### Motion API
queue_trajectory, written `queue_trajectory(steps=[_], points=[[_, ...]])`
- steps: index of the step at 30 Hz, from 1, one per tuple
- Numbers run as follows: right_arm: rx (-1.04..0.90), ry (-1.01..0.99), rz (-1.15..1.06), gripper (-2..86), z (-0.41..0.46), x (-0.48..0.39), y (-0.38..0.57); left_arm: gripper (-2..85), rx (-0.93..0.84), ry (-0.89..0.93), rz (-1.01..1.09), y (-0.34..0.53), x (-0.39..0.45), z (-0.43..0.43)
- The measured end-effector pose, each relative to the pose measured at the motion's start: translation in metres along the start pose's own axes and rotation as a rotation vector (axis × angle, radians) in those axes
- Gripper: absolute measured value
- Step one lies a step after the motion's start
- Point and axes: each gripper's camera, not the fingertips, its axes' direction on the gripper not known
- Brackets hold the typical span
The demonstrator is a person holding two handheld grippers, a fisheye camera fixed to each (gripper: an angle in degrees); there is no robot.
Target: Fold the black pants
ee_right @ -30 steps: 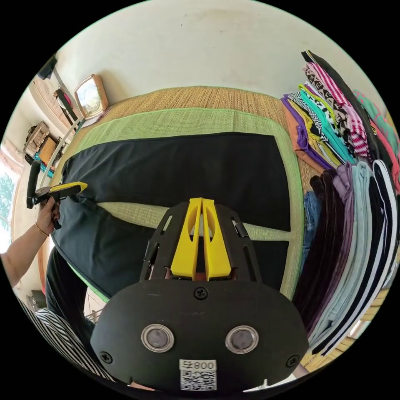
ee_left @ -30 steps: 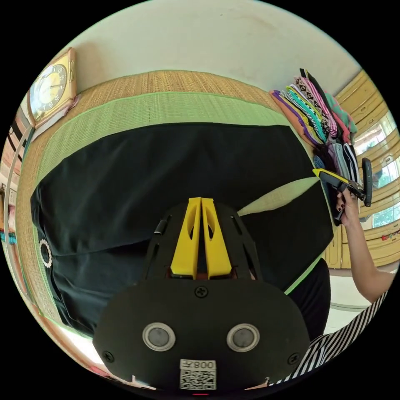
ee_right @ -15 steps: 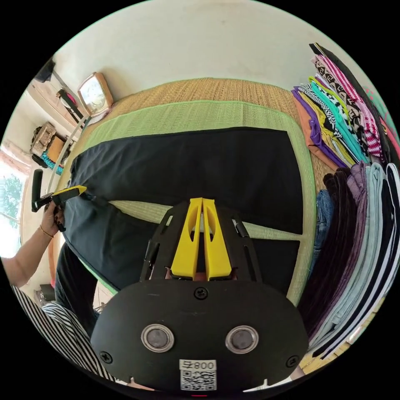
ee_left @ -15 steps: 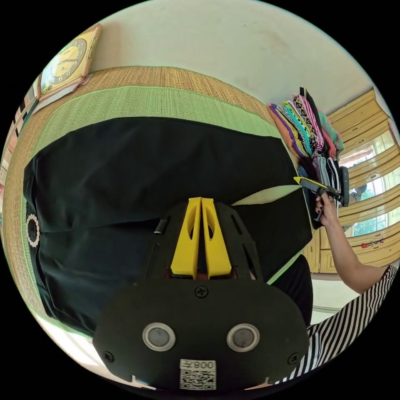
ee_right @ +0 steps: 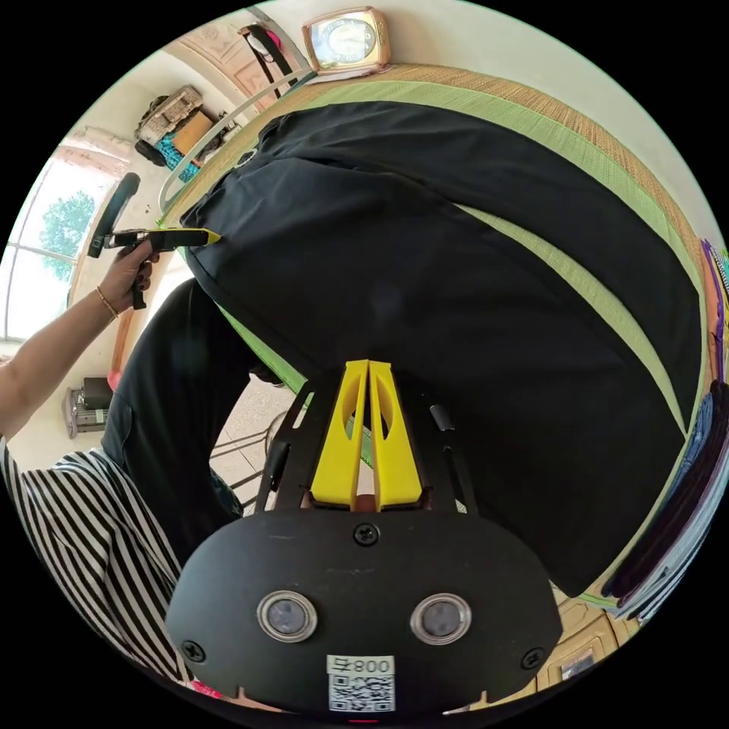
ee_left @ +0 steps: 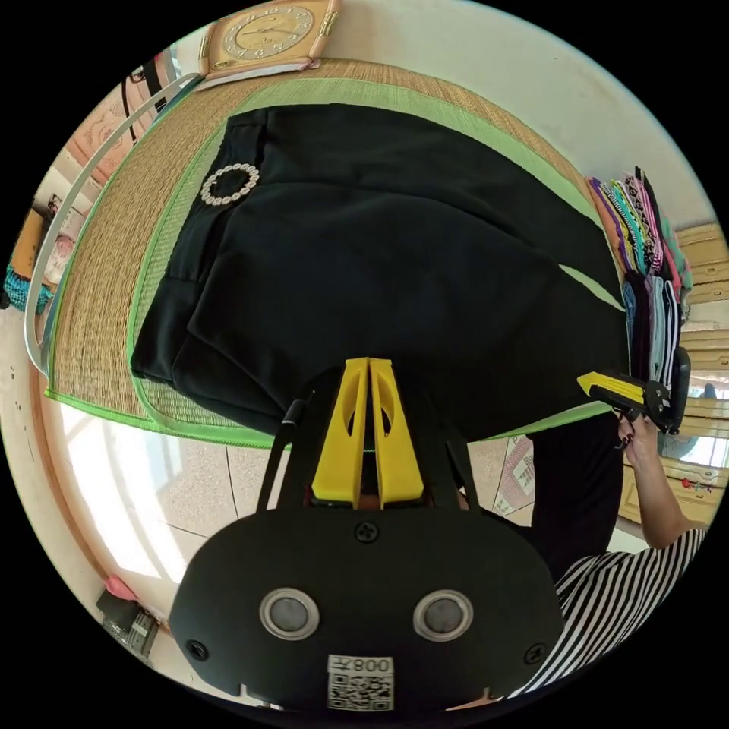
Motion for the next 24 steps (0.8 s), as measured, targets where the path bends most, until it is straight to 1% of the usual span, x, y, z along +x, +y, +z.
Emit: queue_trajectory(steps=[2,6,8,12,16,19,22,24], points=[[-0.018,0.023,0.001,-0.1,0.005,-0.004,-0.009,0.1,-0.001,-0.014,0.030,0.002,-0.007,-0.003],[-0.046,0.077,0.015,0.1,0.016,-0.015,-0.029,0.1,0.036,-0.104,0.103,0.011,-0.017,-0.011],[-0.052,0.110,0.019,0.2,0.020,-0.020,-0.036,0.1,0.052,-0.114,0.107,0.015,-0.025,-0.014],[-0.030,0.144,0.060,0.2,0.029,-0.025,-0.048,0.1,0.074,-0.036,0.071,0.021,-0.054,-0.024],[-0.001,0.096,0.144,0.3,0.032,-0.020,-0.054,0.2,0.079,0.028,0.077,0.028,-0.081,-0.036],[-0.007,0.085,0.138,0.3,0.035,-0.020,-0.060,0.2,0.067,0.071,0.102,0.034,-0.100,-0.046],[-0.011,0.061,0.146,0.2,0.036,-0.017,-0.068,0.3,0.051,0.138,0.083,0.035,-0.121,-0.057],[-0.022,0.037,0.155,0.2,0.037,-0.013,-0.075,0.3,0.082,0.154,0.065,0.035,-0.132,-0.067]])
